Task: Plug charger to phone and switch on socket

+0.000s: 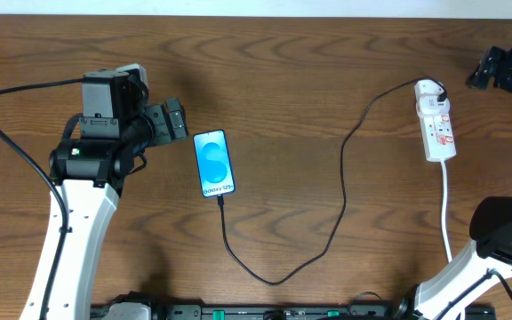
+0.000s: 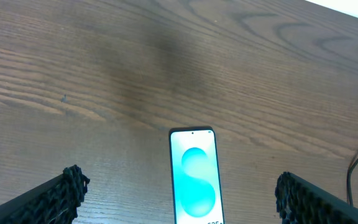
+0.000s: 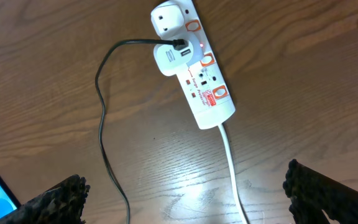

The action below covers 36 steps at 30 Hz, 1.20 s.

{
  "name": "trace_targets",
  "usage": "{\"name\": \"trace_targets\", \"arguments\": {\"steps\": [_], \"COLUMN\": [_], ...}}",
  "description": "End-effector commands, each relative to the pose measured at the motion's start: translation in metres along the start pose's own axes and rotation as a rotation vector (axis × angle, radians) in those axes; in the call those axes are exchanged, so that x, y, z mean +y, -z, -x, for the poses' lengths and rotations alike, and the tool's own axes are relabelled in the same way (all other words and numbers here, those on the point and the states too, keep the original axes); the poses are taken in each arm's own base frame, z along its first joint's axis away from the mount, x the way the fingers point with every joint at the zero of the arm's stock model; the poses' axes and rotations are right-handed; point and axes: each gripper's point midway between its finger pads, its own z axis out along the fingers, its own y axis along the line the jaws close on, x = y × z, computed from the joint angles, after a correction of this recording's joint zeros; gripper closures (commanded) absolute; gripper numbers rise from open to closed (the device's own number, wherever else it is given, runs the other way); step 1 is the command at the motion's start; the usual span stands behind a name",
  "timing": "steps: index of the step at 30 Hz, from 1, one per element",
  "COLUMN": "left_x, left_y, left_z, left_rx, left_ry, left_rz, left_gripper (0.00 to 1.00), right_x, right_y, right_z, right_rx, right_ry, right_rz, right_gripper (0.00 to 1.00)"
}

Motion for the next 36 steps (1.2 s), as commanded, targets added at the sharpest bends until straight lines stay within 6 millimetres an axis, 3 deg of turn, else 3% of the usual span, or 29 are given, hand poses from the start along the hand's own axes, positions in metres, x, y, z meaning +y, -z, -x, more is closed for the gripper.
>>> {"name": "trace_targets", "arguments": {"steps": [1, 13, 26, 32, 36], "left_x": [-0.002, 0.012, 0.036, 0.045, 0.045], "left_y": [0.005, 0.001, 0.013, 0.008, 0.003], "left_z": [0.007, -0.005, -0.04, -0.062, -0.064], "left_rx": [-0.021, -0.007, -0.017, -0.018, -0.065], "left_ry": [-0.012, -0.01, 0.022, 0.03, 0.026], "left_rz": [0.003, 0.062, 0.098, 0.1, 0.08], "left_gripper": [0.01, 0.01, 0.01, 0.01, 0.01], "right_x": [0.004, 0.004, 0.004, 0.004, 0.004], "right_y": [0.009, 0.009, 0.009, 0.009, 0.009], "right_z": [0.002, 0.002, 0.002, 0.002, 0.002], "right_rx": [-0.028, -0.028, -0.028, -0.028, -0.028], "right_ry": [-0.001, -0.001, -0.001, -0.001, -0.001], "right_rz": [0.008, 0.008, 0.008, 0.008, 0.008], "right_gripper": [0.01, 0.01, 0.01, 0.01, 0.01]}}
